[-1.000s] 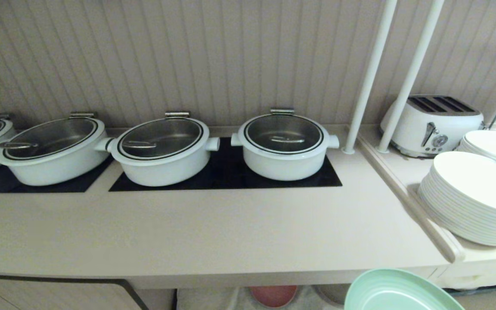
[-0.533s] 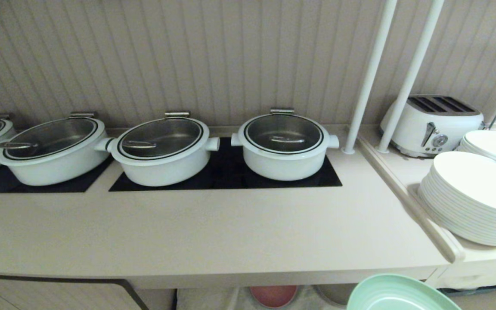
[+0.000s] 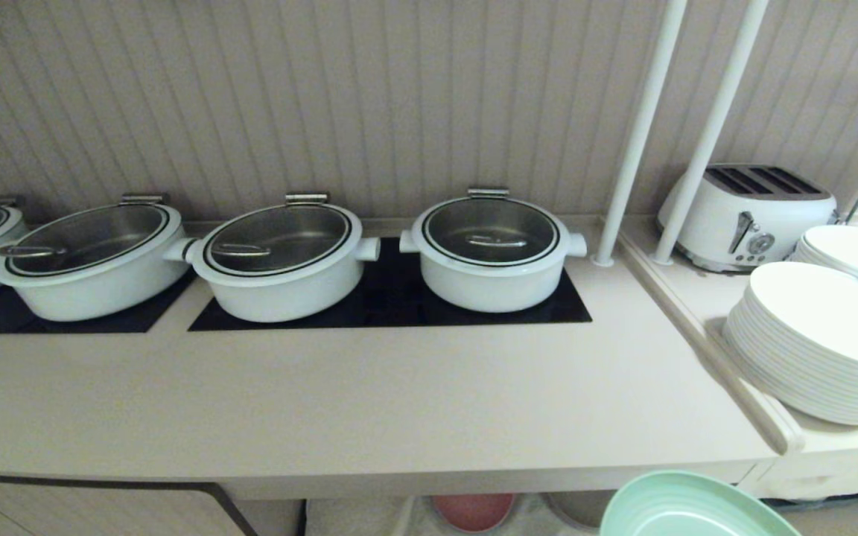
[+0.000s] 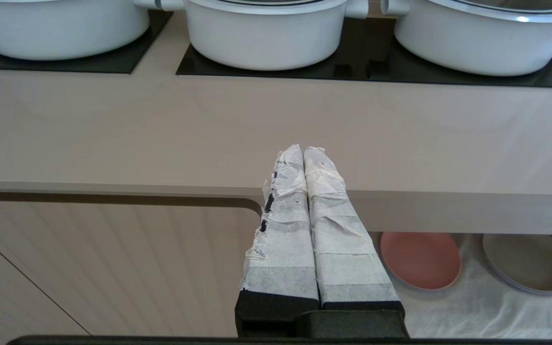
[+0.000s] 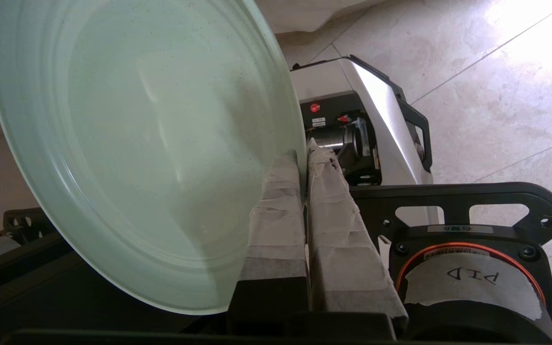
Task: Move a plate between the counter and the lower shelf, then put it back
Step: Put the plate in the cupboard
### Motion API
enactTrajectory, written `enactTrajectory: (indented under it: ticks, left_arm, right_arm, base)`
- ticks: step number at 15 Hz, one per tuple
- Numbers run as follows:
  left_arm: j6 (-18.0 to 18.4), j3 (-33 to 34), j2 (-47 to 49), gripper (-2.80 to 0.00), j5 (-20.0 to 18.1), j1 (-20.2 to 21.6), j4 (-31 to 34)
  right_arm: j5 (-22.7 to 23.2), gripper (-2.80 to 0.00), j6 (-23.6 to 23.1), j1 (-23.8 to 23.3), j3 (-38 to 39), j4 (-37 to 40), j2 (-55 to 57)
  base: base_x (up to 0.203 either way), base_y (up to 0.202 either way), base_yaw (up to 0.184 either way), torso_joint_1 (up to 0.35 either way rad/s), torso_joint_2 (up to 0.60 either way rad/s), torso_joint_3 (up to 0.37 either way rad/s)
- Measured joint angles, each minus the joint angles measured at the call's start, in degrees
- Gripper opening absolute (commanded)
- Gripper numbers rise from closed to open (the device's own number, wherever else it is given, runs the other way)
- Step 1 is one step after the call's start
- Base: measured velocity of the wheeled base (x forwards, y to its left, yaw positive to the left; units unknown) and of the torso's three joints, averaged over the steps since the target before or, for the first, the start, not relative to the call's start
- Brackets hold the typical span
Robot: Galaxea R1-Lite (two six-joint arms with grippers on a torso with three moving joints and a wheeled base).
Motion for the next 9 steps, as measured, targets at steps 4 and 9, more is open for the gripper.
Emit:
enactTrajectory:
  ticks: [4,9]
  left_arm:
    - [0.0,0.0,0.0,-2.8,0.0,0.0,0.0]
    - [0.0,0.0,0.0,-2.8,0.0,0.0,0.0]
  right_arm:
    - [0.1,-2.8,-0.9,0.0,0.0,0.0,0.2]
    - [0.2,-2.8,-1.0,0.0,0.3,0.6,0.3]
  base:
    - [0.0,0.0,0.0,0.0,0.0,0.0]
    - [0.0,0.0,0.0,0.0,0.0,0.0]
